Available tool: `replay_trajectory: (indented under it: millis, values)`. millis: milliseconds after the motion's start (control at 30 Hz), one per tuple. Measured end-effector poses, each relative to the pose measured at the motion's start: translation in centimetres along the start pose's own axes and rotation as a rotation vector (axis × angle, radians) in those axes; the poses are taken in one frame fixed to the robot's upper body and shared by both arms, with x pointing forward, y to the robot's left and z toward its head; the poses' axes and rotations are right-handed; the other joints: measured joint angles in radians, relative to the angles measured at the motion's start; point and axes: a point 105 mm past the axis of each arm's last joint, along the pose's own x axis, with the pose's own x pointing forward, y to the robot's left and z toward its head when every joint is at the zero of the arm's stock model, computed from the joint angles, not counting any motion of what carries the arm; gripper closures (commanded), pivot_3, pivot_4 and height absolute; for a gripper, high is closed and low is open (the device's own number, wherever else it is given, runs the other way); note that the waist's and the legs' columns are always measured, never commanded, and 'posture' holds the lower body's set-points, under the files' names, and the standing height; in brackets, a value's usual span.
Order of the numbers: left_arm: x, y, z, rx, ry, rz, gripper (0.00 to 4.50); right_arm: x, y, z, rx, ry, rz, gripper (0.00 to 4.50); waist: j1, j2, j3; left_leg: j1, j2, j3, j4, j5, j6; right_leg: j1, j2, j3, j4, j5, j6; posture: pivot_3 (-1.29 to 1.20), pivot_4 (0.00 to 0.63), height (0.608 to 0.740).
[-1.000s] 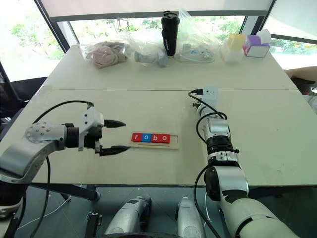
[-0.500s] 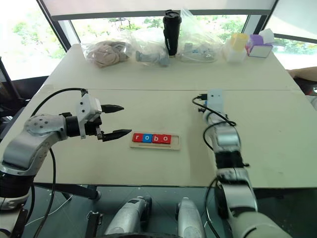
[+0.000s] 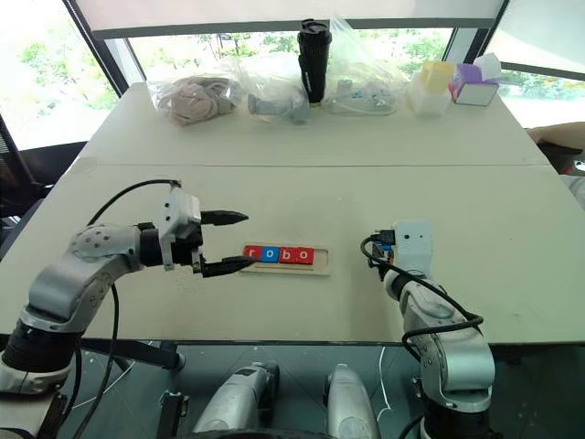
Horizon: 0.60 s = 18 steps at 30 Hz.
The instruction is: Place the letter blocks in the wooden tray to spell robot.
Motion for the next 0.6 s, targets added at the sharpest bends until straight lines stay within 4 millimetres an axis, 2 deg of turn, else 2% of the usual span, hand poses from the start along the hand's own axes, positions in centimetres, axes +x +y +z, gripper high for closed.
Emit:
replay_trajectory:
  millis: [33,67,100,200,233,400,600]
  values:
    - [0.1,-0.3,-0.3,0.003,0.019,-0.026,0.0,0.0,0.1,-0.3,-0.002,0.012,0.006,3.33,0.0,0.0,0.0,-0.001,0.0,0.0,-0.001,0.0,0.0,-0.001,0.0,0.0,-0.002,0.0,0.0,0.0,0.15,0.74]
    - [0.2,-0.6,-0.5,0.006,0.035,-0.043,0.0,-0.1,0.1,-0.5,-0.003,0.017,0.007,2.31,0.0,0.0,0.0,-0.002,0.0,0.0,-0.001,0.0,0.0,-0.001,0.0,0.0,-0.002,0.0,0.0,0.0,0.15,0.74]
    - [0.3,-0.7,-0.7,0.005,0.047,-0.058,0.0,-0.1,0.1,-0.5,-0.007,0.02,0.01,1.96,0.0,0.0,0.0,-0.002,0.0,0.0,-0.001,0.0,0.0,-0.001,0.0,0.0,-0.003,0.0,0.0,0.0,0.15,0.74]
    - [0.3,-1.0,-0.9,0.003,0.059,-0.08,0.0,-0.2,0.1,-1.0,-0.015,0.038,0.017,0.38,0.0,0.0,0.0,-0.003,0.0,0.0,-0.002,0.0,0.0,-0.001,0.0,-0.001,-0.004,0.0,0.0,0.0,0.15,0.74]
    - [0.3,-1.0,-0.9,0.003,0.06,-0.084,0.0,-0.3,0.1,-1.3,-0.014,0.047,0.021,0.03,0.0,0.0,0.0,-0.003,0.0,0.0,-0.002,0.0,0.0,-0.001,0.0,-0.001,-0.004,0.0,0.0,0.0,0.15,0.74]
    - [0.1,-1.1,-1.0,0.008,0.073,-0.095,0.0,-0.4,0.0,-1.2,-0.083,0.051,0.073,0.03,-0.001,0.0,0.0,-0.003,0.0,0.0,-0.002,0.0,0.0,-0.001,0.0,-0.001,-0.005,0.0,0.0,0.0,0.15,0.74]
    - [-0.9,-1.3,-1.6,0.017,0.13,-0.133,0.0,-2.1,-2.1,3.0,-0.439,-0.127,0.37,0.03,0.001,0.0,0.0,-0.003,0.0,-0.001,-0.001,-0.001,0.003,0.005,-0.001,-0.004,-0.012,0.0,0.001,0.0,0.15,0.74]
